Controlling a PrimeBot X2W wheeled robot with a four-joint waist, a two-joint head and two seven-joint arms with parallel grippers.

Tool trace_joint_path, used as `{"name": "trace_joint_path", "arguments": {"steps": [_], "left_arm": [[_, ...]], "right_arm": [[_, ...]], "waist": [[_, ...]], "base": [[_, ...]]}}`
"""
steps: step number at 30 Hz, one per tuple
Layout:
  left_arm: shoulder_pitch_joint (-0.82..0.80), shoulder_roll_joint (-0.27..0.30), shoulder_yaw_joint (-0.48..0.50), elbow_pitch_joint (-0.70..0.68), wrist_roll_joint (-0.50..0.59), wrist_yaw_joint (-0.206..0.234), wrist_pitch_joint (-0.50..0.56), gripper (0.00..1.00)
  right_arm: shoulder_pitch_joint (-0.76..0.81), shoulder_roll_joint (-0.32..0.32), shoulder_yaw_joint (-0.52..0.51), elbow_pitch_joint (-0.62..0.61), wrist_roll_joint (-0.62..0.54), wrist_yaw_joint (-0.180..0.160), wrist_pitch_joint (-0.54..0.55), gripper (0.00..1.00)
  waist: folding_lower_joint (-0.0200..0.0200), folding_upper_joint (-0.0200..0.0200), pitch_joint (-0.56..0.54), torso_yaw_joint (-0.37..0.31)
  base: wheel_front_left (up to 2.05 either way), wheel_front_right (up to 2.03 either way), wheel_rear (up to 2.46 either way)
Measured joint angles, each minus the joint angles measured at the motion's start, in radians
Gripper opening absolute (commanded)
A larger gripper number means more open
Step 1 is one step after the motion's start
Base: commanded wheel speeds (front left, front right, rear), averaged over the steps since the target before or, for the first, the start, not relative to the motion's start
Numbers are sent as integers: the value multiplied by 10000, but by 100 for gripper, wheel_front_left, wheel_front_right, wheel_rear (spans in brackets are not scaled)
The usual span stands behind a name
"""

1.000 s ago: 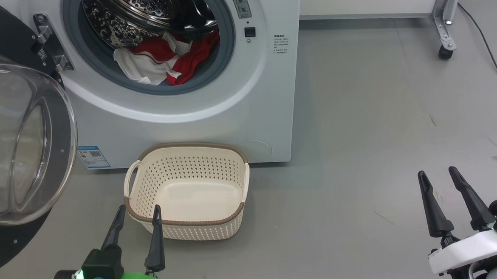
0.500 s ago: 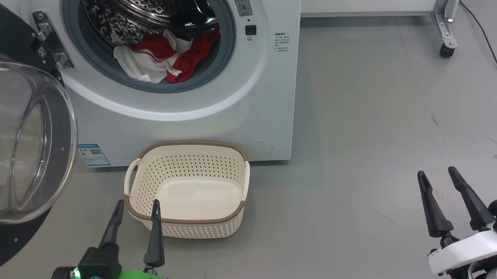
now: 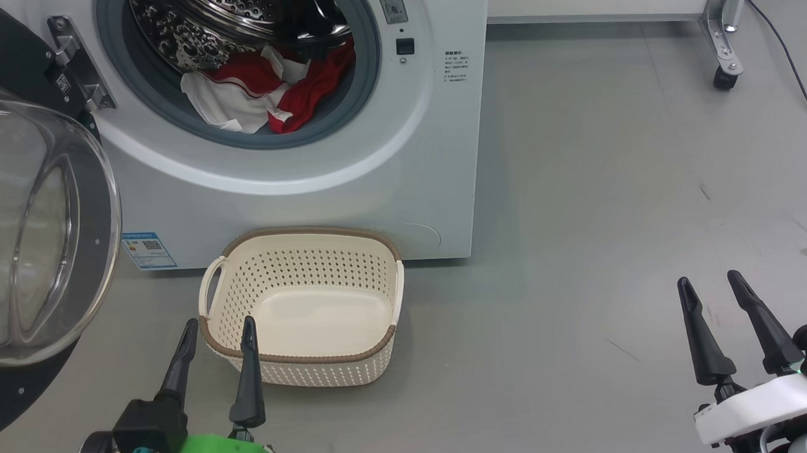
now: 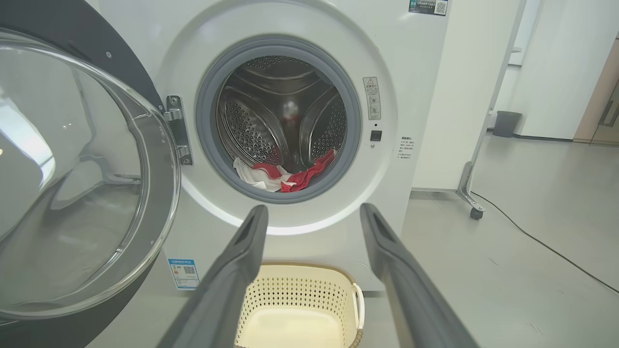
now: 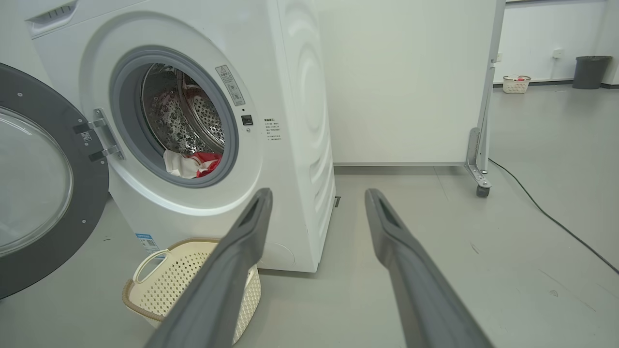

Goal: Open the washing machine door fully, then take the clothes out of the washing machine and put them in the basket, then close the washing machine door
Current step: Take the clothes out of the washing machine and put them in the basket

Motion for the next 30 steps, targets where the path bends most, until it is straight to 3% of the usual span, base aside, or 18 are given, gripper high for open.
{"name": "trace_joint_path", "arguments": {"steps": [15,30], "left_arm": [[1,2,86,-201,-376,0,-2,100],[1,4,140,-236,10,73,-2,100]], "right_arm": [[0,2,4,-10,4,0,0,100],[1,-2,35,6,4,0,0,100]], "waist": [[0,0,20,74],[0,0,-23,161]], "base": [[72,-73,1],[113,-146,33]]}}
